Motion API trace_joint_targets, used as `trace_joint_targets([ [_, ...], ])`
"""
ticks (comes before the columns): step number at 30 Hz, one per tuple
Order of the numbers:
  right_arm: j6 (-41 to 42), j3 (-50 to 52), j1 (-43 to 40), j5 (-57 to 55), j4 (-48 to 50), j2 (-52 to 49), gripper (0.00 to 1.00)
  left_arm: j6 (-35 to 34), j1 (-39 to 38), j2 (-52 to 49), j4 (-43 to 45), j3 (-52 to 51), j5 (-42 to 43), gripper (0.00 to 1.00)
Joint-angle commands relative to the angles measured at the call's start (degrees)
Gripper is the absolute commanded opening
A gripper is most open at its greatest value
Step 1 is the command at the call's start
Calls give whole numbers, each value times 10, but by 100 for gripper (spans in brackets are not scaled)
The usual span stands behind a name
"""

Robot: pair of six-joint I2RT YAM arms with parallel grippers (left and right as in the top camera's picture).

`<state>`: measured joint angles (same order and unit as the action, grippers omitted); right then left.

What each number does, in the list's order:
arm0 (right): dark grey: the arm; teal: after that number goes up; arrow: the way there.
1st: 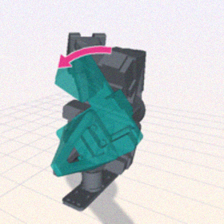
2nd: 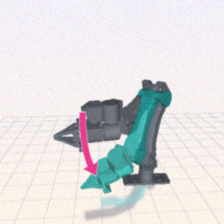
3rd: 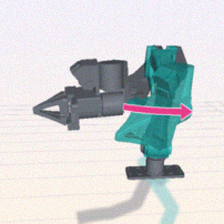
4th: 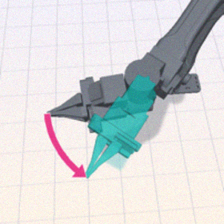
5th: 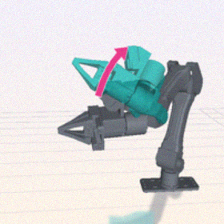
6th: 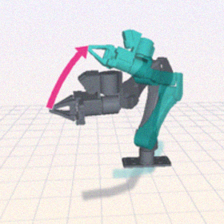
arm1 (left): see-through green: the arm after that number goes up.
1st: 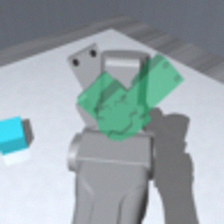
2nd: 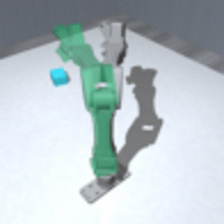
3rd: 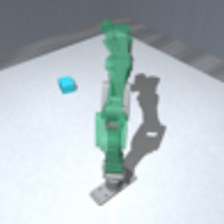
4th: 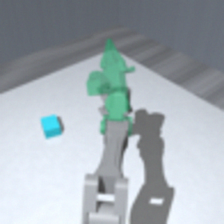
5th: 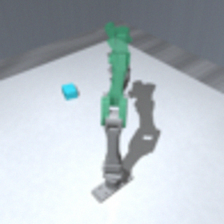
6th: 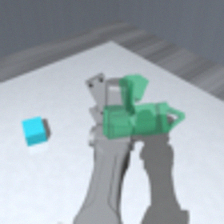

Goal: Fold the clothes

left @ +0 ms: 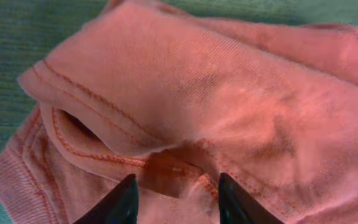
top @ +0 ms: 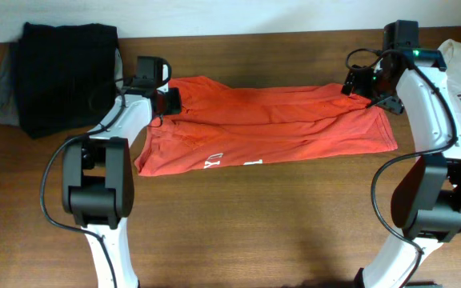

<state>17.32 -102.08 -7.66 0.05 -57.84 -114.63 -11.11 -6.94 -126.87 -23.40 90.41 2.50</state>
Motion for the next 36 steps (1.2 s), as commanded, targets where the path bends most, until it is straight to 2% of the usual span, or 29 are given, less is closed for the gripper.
trace_joint_targets([
  [1,-4,2,5,1,2,-2,98,3,-2,-20,-4,10,-10,50],
  [2,-4,2,5,1,2,-2,98,3,-2,-21,-3,10,-10,50],
  [3,-4,2,5,1,2,-2,98,3,-2,-22,-2,10,-10,45],
  [4,-4,2,5,1,2,-2,98,3,-2,-24,-2,10,-10,29],
  [5,-4,2,5,1,2,-2,99,3,-2,-26,-3,10,-10,0],
  [22,-37,2,3,-118,78,-8,98,3,-1,74,-25,19,-25,0],
  [24,-70,2,-9,-124,90,-33,99,-6,-1,79,-43,19,-25,0],
  [29,-121,1,-48,-117,115,-96,98,-14,1,83,-65,19,-70,0],
  [31,-169,2,-56,-111,168,-115,98,-14,2,83,-80,19,-84,0],
  [33,-169,2,-56,-107,203,-134,99,-14,1,83,-85,19,-84,0],
  [36,-169,2,-55,-38,240,-165,98,-14,1,83,-91,19,-84,0],
])
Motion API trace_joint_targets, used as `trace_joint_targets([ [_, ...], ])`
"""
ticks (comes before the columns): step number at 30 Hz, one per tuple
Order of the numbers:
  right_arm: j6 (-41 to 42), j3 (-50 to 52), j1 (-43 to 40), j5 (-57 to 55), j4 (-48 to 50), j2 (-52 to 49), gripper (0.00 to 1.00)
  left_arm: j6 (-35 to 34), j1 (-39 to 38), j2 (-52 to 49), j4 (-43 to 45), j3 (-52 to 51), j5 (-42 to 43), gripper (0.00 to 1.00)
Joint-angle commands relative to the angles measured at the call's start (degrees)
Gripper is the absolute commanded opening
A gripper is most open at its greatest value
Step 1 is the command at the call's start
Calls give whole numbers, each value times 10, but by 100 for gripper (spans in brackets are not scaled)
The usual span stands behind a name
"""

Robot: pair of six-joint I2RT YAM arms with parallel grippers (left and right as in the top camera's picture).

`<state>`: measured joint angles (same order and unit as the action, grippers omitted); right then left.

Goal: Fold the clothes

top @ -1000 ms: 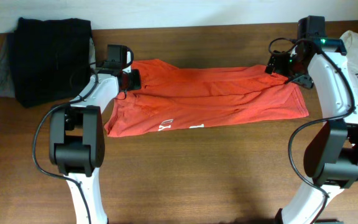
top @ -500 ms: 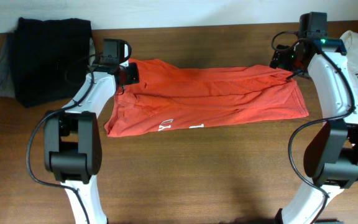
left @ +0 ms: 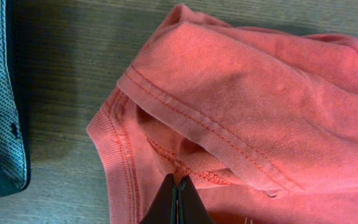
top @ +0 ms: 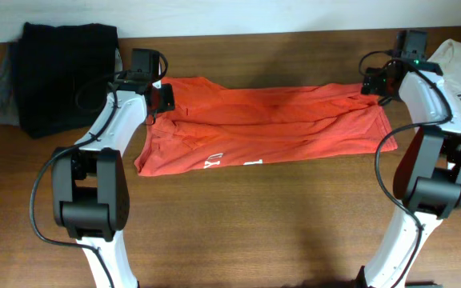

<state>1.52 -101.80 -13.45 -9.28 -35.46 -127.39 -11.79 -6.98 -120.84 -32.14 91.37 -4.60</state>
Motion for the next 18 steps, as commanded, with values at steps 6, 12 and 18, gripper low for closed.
trace_joint_targets([
  [6,-7,-1,3,87,51,-73,96,-8,2,23,-9,9,-13,1],
  [12,-6,-2,3,86,56,-73,36,-8,2,23,-6,9,-13,0],
  [18,-6,-73,2,60,-21,-73,22,-8,2,30,-5,9,-13,0],
])
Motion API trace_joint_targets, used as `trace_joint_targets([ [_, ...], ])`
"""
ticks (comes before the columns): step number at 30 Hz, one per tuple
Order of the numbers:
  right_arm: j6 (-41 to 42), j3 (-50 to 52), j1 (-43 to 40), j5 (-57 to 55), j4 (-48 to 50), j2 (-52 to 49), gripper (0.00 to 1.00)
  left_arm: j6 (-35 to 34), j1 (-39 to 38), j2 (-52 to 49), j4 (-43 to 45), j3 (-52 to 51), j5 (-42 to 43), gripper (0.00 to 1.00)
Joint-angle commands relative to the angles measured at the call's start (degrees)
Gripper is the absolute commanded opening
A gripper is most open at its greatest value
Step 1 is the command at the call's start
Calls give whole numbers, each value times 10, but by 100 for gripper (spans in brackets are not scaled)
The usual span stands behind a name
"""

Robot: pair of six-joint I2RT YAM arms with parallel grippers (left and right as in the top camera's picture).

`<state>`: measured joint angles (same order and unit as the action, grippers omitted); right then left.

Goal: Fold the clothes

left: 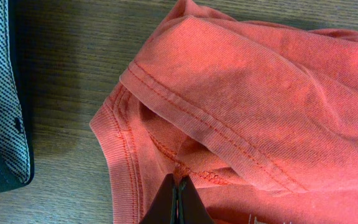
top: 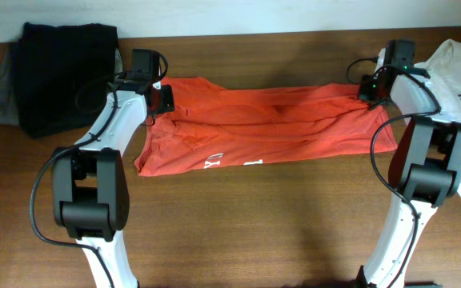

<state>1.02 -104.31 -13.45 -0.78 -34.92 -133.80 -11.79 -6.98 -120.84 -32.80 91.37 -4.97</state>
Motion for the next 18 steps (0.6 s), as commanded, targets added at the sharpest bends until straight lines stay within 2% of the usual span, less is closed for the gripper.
trace_joint_targets([
  [1,1,-61,2,-37,-41,-9,22,-8,2,38,2,9,-9,0],
  [3,13,-98,2,-66,-86,-9,20,-8,2,68,1,9,-9,0],
  [8,14,-163,2,-66,-175,-9,4,-8,2,115,-42,9,-9,0],
  [11,74,-208,-4,-91,-237,-9,4,-71,13,137,-97,9,-8,1],
  [18,171,-323,-21,-89,-442,-8,4,-88,15,184,-269,9,8,0],
])
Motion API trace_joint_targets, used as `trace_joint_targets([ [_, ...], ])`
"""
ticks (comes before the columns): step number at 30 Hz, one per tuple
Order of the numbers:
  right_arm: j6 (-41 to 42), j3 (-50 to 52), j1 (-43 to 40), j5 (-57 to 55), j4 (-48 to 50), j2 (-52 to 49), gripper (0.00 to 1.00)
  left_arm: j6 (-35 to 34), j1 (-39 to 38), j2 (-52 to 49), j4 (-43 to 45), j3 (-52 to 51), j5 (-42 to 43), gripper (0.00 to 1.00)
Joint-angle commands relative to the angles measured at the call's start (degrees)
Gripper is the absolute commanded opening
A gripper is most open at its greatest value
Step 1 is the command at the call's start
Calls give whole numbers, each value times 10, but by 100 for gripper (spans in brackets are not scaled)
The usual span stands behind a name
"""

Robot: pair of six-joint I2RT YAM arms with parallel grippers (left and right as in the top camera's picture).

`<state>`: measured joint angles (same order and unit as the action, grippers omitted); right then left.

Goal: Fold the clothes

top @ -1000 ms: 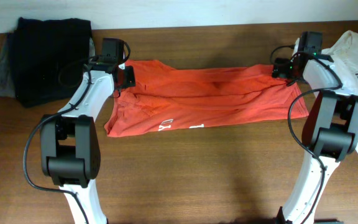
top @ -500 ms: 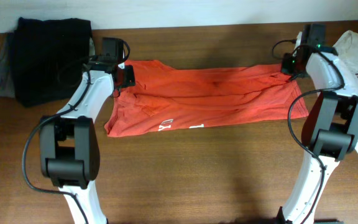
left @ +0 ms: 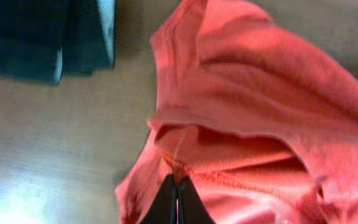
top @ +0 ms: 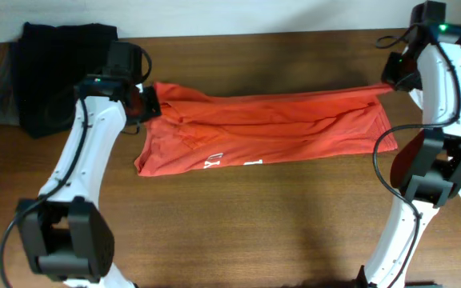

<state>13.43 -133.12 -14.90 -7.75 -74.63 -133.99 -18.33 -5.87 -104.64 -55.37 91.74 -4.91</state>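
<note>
An orange-red shirt (top: 262, 128) lies lengthwise across the wooden table (top: 254, 224), white letters near its front edge. My left gripper (top: 149, 104) is shut on its back left corner and holds it up off the table. In the left wrist view the closed fingertips (left: 176, 182) pinch a stitched seam of the shirt (left: 260, 112), which hangs in folds around them. My right gripper (top: 390, 80) is at the back right corner, shut on the cloth there. The shirt's back edge runs taut between the two grippers.
A folded black garment (top: 62, 64) lies on a grey one (top: 2, 96) at the back left, just beyond the left arm; its dark edge (left: 36, 37) shows in the left wrist view. A white garment lies at the right edge.
Both grippers have moved outwards with the shirt's back corners, the left one to the left, the right one to the right and back. The back edge is now lifted and stretched straight.
My left gripper first stood open over the shirt's back left corner, the right gripper at the back right corner. Then the left one was shut on a seam and stayed there. Now both corners are raised and pulled apart.
</note>
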Motion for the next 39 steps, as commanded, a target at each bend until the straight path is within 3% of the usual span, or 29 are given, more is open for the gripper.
trace_joint_targets([
  [1,59,-40,-6,-19,-67,-6,4,-25,4,22,-64,6,17,0],
  [6,117,-39,-6,-20,-166,-6,4,-29,4,22,-162,5,26,0],
  [10,117,-39,-6,-20,-186,-6,4,-29,4,22,-167,-28,26,2],
  [11,117,-38,-6,-20,-186,-6,4,-29,3,22,-160,-41,26,8],
  [12,115,-37,-6,-20,-186,-6,11,-29,3,22,-145,-58,25,20],
  [13,106,-36,-6,-20,-189,-6,48,-29,3,22,-130,-73,25,44],
  [14,106,-33,-6,-20,-193,-6,92,-29,3,22,-119,-85,25,65],
  [15,95,-32,-5,-20,-193,-6,99,-28,3,22,-107,-92,24,99],
  [16,94,-32,-6,-19,-193,-6,98,-28,4,22,-97,-92,22,99],
  [18,94,-32,-5,-19,-193,-6,98,-28,4,22,-73,-87,22,99],
  [20,94,-32,-5,-16,-191,-6,98,-28,2,22,-50,-82,34,91],
  [22,93,-32,-5,31,-182,-8,98,14,0,20,12,-82,125,62],
  [23,81,-32,-2,74,-182,-11,93,35,-6,13,37,-82,171,37],
  [24,51,-31,3,103,-181,-15,77,37,-16,3,47,-82,189,20],
  [25,44,-27,14,108,-179,-17,62,36,-28,-11,53,-82,197,11],
  [26,44,-21,22,105,-175,-18,55,37,-43,-27,58,-82,198,8],
  [29,46,21,51,91,-138,-19,55,36,-71,-81,92,-82,170,1],
  [30,46,46,56,85,-121,-19,51,34,-69,-92,105,-82,169,1],
  [33,46,135,59,85,-54,-19,31,30,-40,-117,121,-82,169,1],
  [37,43,237,59,90,38,-19,24,30,12,-184,130,-82,169,1],
  [39,43,255,59,80,55,-19,7,30,41,-218,131,-82,154,1],
])
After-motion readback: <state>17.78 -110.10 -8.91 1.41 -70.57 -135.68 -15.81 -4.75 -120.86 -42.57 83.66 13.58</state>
